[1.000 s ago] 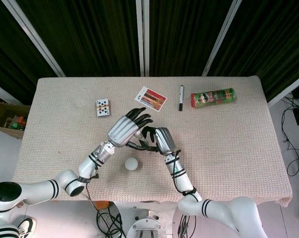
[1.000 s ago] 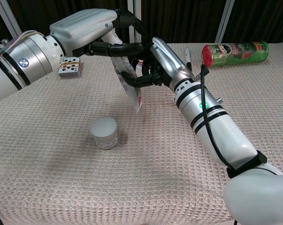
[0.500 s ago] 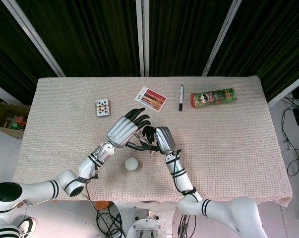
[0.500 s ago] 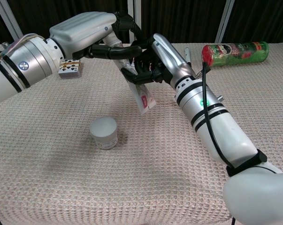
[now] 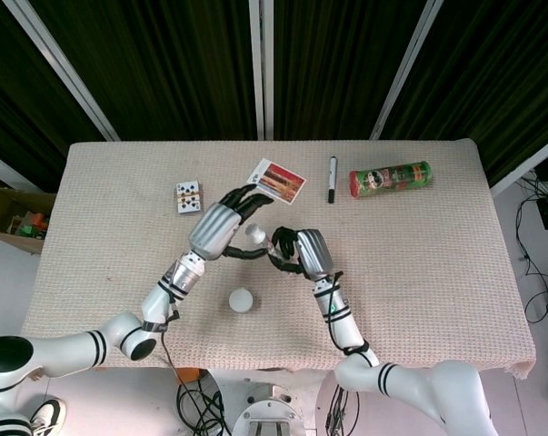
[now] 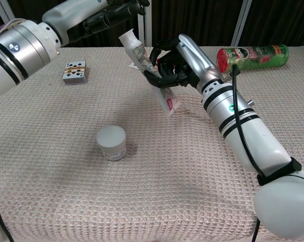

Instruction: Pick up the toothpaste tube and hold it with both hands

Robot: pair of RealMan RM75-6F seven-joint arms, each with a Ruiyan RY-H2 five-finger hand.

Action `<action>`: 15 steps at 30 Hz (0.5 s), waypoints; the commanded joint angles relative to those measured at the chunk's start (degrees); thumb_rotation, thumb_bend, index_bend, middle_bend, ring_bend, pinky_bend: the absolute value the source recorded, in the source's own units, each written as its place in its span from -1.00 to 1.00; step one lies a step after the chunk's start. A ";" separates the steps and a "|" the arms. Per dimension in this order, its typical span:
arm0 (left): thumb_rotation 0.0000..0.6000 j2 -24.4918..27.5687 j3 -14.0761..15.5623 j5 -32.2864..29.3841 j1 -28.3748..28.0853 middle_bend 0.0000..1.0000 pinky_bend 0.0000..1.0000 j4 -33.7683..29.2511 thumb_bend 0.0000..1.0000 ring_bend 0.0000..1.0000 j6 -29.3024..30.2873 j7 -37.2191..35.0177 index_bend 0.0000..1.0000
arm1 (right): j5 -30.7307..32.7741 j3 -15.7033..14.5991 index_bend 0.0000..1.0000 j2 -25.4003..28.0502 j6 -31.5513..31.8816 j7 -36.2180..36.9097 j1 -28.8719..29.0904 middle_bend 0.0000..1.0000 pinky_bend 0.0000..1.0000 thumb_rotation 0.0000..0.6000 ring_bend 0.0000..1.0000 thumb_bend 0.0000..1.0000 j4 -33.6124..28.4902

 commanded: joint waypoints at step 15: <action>-1.00 21.85 -1.52 -12.38 10.87 -0.64 -0.68 -7.88 -1.00 -0.87 -1.37 4.38 -0.68 | 16.85 -2.63 0.96 30.49 -29.16 -44.59 5.14 0.71 0.86 1.00 0.51 0.18 -29.95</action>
